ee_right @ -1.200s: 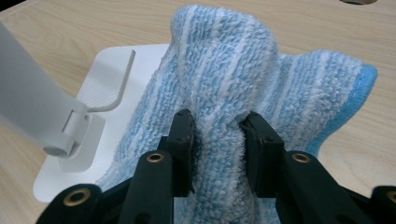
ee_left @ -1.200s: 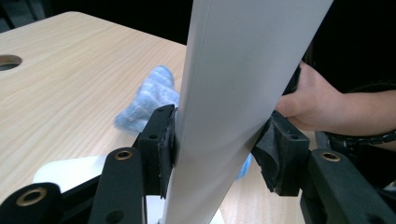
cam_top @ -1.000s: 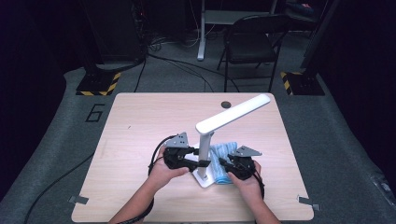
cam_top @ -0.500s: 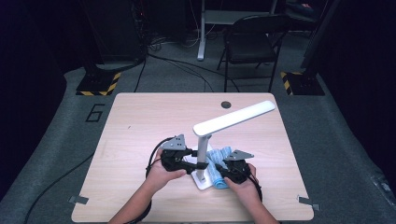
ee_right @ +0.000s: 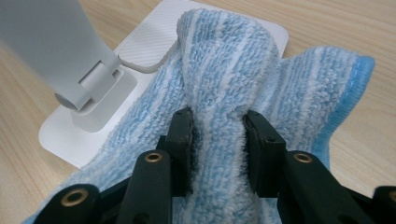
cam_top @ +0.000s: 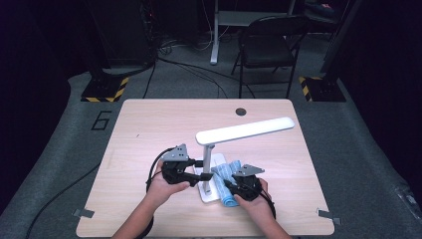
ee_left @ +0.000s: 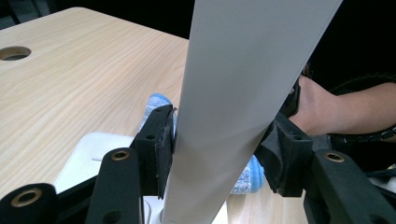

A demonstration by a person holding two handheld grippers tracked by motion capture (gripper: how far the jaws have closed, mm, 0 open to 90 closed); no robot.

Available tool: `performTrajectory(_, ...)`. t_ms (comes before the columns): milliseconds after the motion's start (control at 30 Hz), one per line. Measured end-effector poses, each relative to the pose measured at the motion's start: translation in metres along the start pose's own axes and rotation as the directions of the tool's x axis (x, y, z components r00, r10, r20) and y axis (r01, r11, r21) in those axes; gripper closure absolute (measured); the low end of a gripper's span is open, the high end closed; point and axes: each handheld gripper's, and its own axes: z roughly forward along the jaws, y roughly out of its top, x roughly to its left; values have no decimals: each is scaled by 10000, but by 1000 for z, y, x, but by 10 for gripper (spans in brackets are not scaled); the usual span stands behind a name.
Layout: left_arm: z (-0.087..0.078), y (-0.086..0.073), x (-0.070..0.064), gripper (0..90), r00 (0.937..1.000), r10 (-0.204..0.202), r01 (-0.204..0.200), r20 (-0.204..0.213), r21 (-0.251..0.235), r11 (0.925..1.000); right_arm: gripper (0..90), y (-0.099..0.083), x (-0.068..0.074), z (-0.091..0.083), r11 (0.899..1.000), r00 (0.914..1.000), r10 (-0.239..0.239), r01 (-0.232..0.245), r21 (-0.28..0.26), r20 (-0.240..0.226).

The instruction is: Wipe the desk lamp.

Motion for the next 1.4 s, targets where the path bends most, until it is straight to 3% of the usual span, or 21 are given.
performTrajectory(167,-1,-1,-1,486,10000,-39,40,-87,36,10000,657,0,2,0,9999,10000,-96,96,-32,-2)
performTrajectory(433,1,0,-1,498,9998,222,-222,-10,-14,9998,663,1,1,-3,10000,10000,-51,51,54,-16)
performTrajectory(833,17,8,-1,504,9961,691,-696,543,65,9976,661,4,-5,-10,9977,9994,323,-317,-604,88)
performTrajectory(1033,29,10,1,502,9942,699,-686,812,-187,9975,651,5,-8,-14,9936,9986,520,-511,-1012,62)
performTrajectory(1100,31,11,2,499,9950,587,-571,812,-221,9981,633,4,-8,-11,9959,9989,467,-461,-774,58)
performTrajectory(1267,30,12,0,486,9977,287,-283,618,-79,9996,489,2,-9,-7,9971,9978,644,-638,-426,137)
performTrajectory(1400,28,14,-3,476,9986,363,-368,372,133,9992,428,1,-8,-6,9974,9974,675,-668,-259,244)
